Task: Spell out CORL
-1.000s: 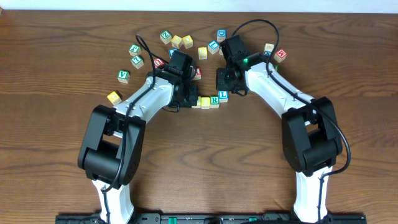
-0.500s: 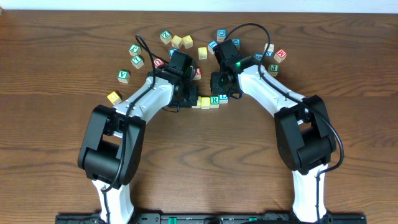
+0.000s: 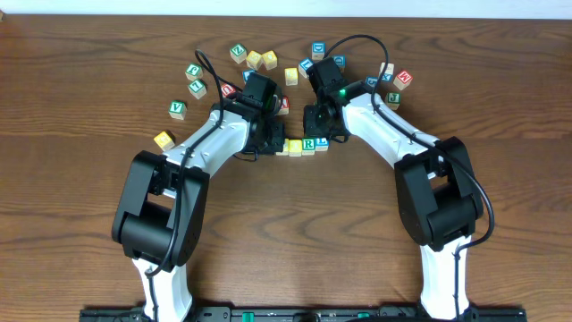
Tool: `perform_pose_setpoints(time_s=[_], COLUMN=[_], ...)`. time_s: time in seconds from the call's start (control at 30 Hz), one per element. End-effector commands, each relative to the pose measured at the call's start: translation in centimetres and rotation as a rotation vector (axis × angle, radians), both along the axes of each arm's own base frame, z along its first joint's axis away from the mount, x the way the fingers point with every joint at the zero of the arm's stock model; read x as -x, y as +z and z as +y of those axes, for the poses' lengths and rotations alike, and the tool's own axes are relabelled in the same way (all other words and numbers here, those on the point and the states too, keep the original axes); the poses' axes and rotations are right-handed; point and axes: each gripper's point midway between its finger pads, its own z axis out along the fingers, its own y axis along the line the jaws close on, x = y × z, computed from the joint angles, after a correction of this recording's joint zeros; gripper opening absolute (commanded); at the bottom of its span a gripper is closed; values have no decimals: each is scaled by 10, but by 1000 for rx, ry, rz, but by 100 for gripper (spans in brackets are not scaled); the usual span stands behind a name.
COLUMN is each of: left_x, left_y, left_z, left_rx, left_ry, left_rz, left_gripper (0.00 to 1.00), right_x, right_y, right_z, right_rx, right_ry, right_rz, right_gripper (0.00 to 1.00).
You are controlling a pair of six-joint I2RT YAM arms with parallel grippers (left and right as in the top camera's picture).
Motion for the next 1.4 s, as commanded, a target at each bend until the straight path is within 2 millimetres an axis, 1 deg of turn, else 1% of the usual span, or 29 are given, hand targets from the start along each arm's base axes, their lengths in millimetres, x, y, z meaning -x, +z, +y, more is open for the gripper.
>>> perform_pose_setpoints(time_s=[0.0,0.33,1.07,1.13,1.2,1.3,1.37], left_x=[4,4,4,4,4,4,4], left_y=[-7,-7,-7,-7,-7,-7,-7], left_z=[-1,-1,-1,-1,-1,-1,-1], left_rx=[4,4,4,4,4,3,3], left_ry=[-3,-3,-3,-3,-3,-4,-4], left_rz=[21,21,21,21,21,21,21], left_gripper=[7,7,8,7,8,8,8], right_x=[5,13,12,7,0,-12,-17], right_y=[-9,-11,-9,-4,5,25,38], right_z=[2,0,6,6,3,-3,-12], right_rx=[4,17,-13,-22,-33,-52,-63], right_ry=[7,10,11,7,-3,-24,-43], right_rz=[23,51,51,32,9,-33,-55], right_gripper=[1,1,1,1,1,1,1])
